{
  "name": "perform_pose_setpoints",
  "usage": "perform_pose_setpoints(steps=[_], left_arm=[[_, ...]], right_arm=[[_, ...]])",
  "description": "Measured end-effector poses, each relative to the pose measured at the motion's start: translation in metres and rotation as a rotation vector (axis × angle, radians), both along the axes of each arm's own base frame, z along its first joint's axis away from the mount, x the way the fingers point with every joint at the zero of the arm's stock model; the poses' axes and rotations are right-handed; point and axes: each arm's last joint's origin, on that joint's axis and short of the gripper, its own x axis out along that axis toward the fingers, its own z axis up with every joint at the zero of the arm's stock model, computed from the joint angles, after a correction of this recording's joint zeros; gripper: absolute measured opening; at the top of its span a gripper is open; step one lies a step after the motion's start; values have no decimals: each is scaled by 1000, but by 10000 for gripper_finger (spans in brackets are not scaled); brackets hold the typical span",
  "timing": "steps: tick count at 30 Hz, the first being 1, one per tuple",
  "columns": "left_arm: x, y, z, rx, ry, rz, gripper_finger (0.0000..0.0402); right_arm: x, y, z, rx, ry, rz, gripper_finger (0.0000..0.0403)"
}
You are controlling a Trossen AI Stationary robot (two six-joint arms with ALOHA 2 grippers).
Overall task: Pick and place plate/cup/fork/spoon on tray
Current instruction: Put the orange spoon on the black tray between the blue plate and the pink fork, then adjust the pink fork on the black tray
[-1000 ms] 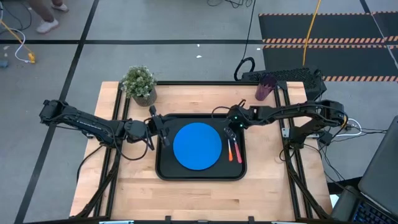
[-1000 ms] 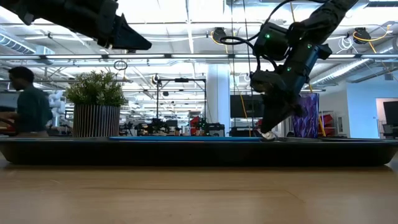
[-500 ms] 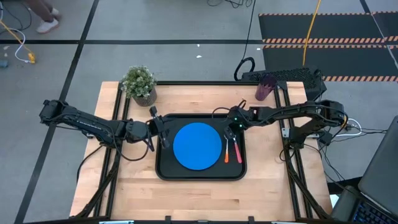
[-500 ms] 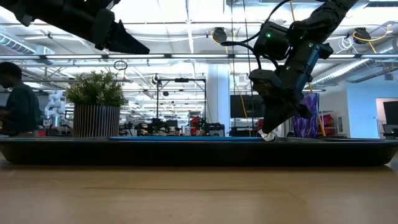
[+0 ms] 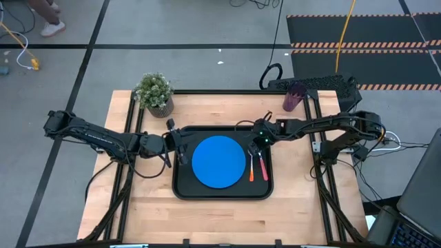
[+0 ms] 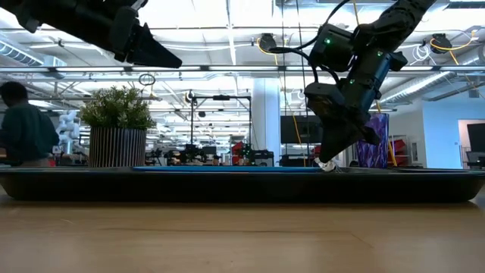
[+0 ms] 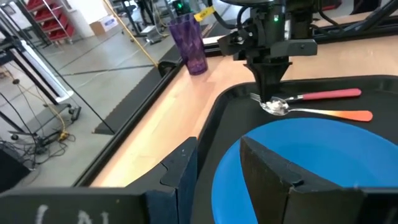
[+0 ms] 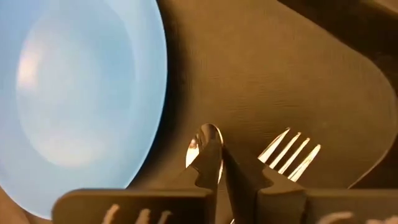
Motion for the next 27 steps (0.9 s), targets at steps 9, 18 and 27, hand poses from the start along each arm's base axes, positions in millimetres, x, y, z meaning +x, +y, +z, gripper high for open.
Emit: perform_pose_setpoints(steps=[9,18,27], left_arm=[[-1,0,-2,-6,22,2,126],[-1,0,-3,-5,24,2,126],[-1,0,-2,-7,21,2,126]], right_arm=[[0,-1,0,-34,7,-20,78],[-3,-1,0,-52,31,2,93],[-9,-3,17,-130,-25,94,93]])
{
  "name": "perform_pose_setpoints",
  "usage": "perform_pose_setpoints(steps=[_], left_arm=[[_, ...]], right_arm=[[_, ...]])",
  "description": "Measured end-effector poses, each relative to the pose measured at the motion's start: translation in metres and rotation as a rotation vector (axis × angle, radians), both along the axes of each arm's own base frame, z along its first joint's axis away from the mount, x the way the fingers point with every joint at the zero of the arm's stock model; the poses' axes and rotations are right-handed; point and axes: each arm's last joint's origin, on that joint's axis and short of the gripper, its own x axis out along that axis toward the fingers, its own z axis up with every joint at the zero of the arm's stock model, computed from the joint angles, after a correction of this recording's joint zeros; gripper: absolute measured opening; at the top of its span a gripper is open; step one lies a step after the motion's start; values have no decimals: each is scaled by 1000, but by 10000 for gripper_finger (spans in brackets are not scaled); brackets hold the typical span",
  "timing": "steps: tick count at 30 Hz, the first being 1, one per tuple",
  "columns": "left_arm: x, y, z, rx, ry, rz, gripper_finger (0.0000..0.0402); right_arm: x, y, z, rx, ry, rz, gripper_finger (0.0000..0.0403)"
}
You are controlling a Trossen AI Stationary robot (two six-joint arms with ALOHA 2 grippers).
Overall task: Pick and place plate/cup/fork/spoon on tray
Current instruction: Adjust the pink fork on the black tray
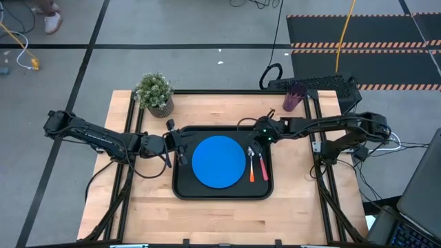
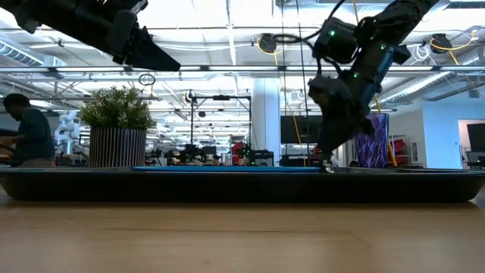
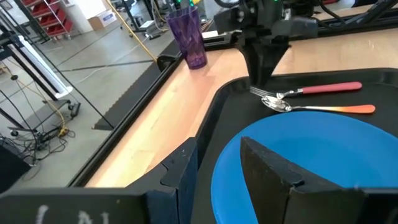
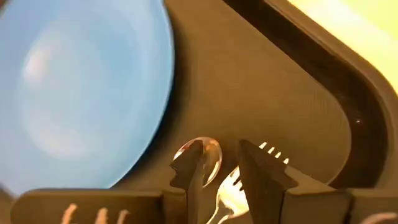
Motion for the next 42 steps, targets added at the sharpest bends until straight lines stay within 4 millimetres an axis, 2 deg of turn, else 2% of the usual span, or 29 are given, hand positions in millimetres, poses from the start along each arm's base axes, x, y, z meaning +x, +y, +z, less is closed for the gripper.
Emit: perform_pose_setpoints(steps=[4,7,15,25,35,42], left_arm=[[0,0,0,-5,-1,-14,126],[0,0,0,-5,0,-15,126],[0,-1,0,1,4,-29,126],[0,-1,0,-1,5,-37,126],[0,-1,0,5,12,-40,126],[0,-1,-1,5,13,-40,126]], right_arm=[[-6,0,14,-51,-47,3,93],[-9,-2,16,-111,-25,-4,93],[-10,2,0,-112,93,257,93],[-9,-4,-4,-200,120,388,93],[-9,-13,-10,-271,171,429,93],[-9,-19,-19,-250,211,411,93]])
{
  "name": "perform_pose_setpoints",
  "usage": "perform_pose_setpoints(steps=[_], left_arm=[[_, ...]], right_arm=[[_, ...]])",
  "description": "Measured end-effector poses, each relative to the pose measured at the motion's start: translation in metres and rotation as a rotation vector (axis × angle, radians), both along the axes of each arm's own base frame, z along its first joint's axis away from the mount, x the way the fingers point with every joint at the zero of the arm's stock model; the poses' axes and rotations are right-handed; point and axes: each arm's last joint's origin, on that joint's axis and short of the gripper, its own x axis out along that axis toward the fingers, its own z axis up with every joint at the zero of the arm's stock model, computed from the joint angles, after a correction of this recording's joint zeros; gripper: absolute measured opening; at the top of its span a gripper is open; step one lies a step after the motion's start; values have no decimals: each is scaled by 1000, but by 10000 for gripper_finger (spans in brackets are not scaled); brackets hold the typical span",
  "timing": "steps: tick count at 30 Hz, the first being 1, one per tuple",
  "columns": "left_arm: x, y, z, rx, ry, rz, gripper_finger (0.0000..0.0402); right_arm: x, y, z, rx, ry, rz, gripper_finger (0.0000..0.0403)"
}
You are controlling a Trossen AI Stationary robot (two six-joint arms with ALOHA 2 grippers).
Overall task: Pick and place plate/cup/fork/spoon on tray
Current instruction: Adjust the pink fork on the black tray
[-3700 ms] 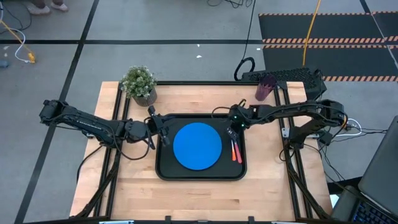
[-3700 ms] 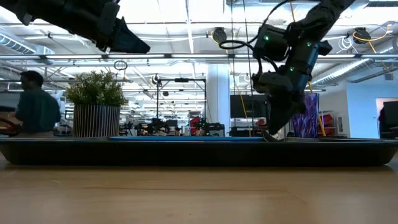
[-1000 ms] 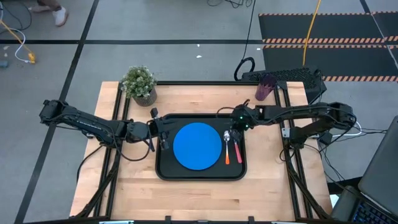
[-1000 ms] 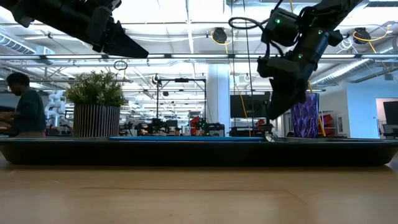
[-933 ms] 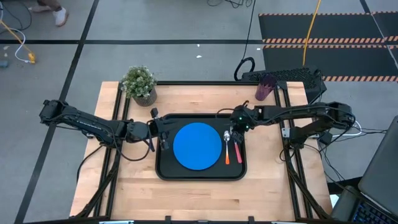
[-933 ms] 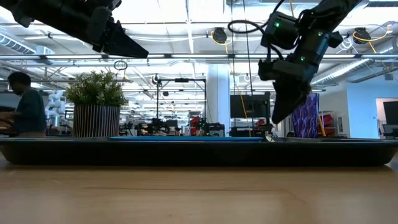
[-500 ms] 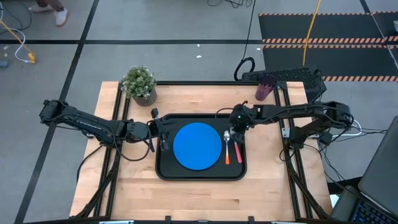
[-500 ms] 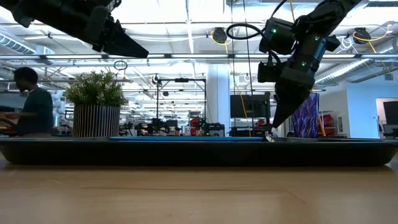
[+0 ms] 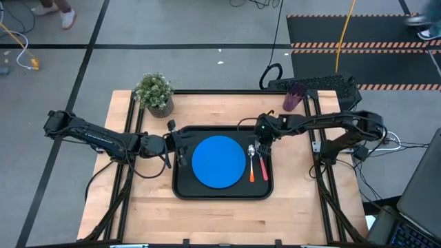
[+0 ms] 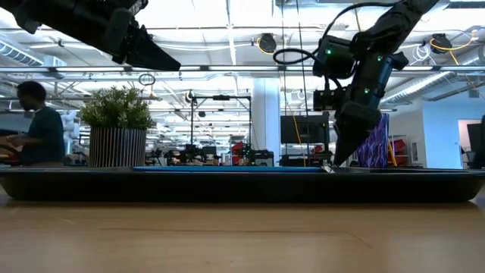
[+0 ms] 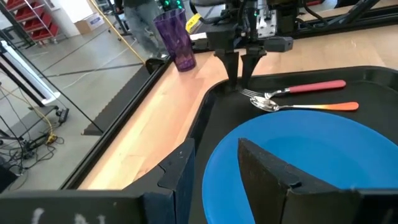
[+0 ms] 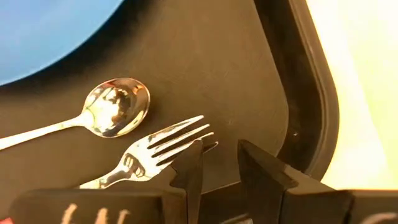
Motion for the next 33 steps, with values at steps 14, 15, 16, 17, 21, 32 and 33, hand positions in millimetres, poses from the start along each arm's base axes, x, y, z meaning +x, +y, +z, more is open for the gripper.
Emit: perform_pose_setpoints(steps=[14,15,16,17,21,32,33], left_arm=[[0,0,-1,5,9,-1,126],[0,0,-1,5,9,-1,126],[0,0,-1,5,10,-1,126],[0,0,-1,5,10,-1,126],[0,0,-1,4,9,-1,126],[0,0,-1,4,8,0,126],[0,0,-1,4,8,0,126]], right_arm=[[-6,3,-5,103,65,-112,93],[-7,4,-6,114,75,-127,93],[-7,4,-6,126,77,-133,93],[-7,4,-6,138,75,-133,93],[-7,6,-6,140,76,-127,93],[0,6,-4,105,10,-80,93],[1,5,-3,104,2,-80,93]])
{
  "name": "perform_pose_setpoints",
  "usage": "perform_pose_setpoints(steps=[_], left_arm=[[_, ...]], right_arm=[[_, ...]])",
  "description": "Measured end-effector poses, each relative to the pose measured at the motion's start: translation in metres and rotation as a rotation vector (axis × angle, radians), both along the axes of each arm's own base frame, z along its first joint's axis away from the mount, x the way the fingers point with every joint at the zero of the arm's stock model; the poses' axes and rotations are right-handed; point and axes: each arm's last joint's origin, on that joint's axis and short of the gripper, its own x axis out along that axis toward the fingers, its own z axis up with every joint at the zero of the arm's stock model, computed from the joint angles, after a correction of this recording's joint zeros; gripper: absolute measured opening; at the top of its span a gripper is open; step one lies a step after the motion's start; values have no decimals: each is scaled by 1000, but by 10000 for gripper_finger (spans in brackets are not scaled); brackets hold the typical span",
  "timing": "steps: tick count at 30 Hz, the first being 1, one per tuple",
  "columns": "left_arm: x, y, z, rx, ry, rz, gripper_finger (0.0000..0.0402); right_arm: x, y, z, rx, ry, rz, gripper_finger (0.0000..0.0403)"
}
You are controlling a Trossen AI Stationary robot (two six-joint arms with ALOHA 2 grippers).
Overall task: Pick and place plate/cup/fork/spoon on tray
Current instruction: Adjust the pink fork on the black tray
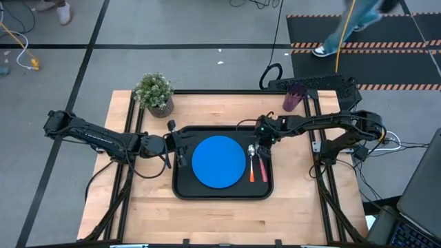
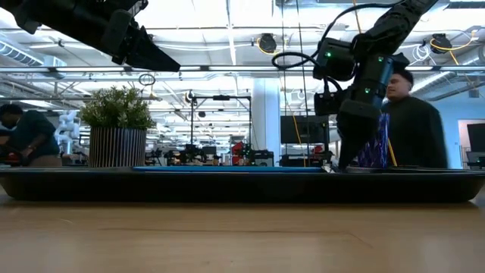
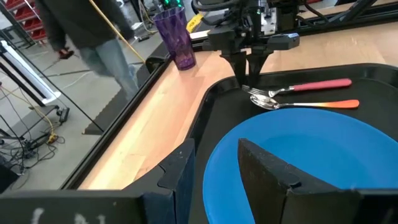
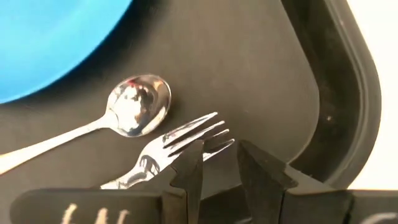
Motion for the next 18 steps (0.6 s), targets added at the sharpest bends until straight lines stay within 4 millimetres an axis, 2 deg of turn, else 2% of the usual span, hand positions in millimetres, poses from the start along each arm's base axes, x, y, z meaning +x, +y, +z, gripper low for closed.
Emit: perform_pose_setpoints(steps=[18], left_arm=[[0,0,0,0,2,0,126]], right_arm=[[-5,3,1,12,45,2,93]])
